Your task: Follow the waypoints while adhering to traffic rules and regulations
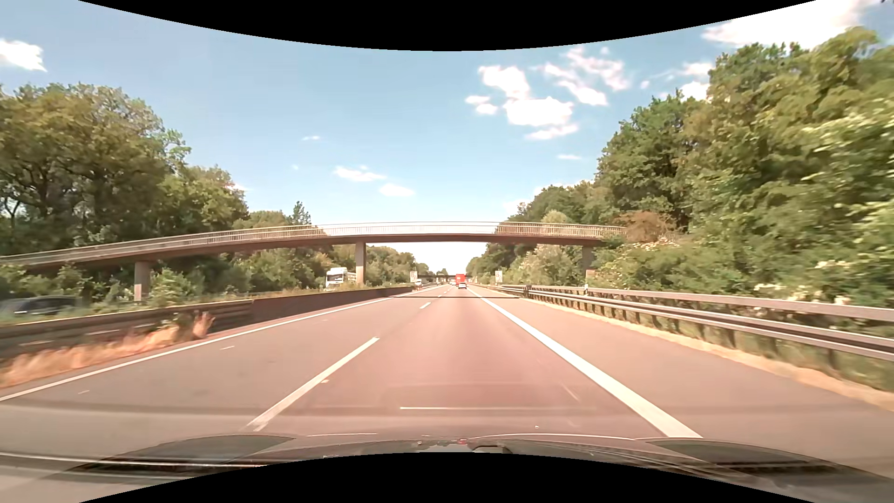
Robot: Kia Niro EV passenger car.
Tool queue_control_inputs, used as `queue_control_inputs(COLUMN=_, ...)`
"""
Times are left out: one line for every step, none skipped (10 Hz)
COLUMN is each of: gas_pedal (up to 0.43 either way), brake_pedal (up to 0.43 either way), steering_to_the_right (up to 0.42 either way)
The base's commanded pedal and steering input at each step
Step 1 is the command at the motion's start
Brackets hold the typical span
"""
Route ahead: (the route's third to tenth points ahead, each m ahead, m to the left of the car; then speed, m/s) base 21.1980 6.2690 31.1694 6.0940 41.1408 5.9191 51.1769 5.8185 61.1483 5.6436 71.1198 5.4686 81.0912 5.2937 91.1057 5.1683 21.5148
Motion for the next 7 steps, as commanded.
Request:
queue_control_inputs(gas_pedal=0.118, brake_pedal=0.000, steering_to_the_right=-0.003)
queue_control_inputs(gas_pedal=0.118, brake_pedal=0.000, steering_to_the_right=-0.003)
queue_control_inputs(gas_pedal=0.118, brake_pedal=0.000, steering_to_the_right=-0.003)
queue_control_inputs(gas_pedal=0.118, brake_pedal=0.000, steering_to_the_right=-0.003)
queue_control_inputs(gas_pedal=0.118, brake_pedal=0.000, steering_to_the_right=-0.003)
queue_control_inputs(gas_pedal=0.118, brake_pedal=0.000, steering_to_the_right=-0.003)
queue_control_inputs(gas_pedal=0.118, brake_pedal=0.000, steering_to_the_right=-0.003)
